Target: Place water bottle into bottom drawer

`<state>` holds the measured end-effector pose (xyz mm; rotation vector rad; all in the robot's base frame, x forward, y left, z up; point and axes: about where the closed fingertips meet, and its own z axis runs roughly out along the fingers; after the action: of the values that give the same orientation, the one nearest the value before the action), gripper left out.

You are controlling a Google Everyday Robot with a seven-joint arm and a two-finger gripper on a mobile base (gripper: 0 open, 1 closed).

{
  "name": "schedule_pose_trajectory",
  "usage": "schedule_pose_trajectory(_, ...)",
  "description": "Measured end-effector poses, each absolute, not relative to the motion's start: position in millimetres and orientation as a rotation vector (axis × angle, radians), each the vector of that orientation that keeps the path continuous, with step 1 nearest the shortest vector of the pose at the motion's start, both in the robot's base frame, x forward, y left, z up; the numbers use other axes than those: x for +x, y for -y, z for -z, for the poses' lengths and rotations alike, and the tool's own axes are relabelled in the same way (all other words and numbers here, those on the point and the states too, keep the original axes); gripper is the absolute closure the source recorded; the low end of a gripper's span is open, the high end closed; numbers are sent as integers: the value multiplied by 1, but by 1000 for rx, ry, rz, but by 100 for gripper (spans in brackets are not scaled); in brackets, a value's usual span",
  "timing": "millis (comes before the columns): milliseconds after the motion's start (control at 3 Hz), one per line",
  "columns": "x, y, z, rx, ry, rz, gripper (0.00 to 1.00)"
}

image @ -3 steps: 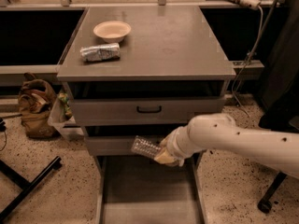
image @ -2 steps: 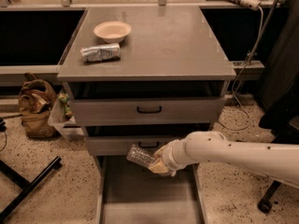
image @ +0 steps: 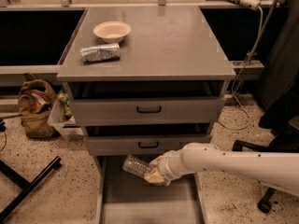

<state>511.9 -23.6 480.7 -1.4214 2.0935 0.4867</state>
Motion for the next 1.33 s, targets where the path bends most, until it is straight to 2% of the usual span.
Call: schedule_pose_trajectory(1333, 497, 36, -308, -1333, -2339, -322, 100)
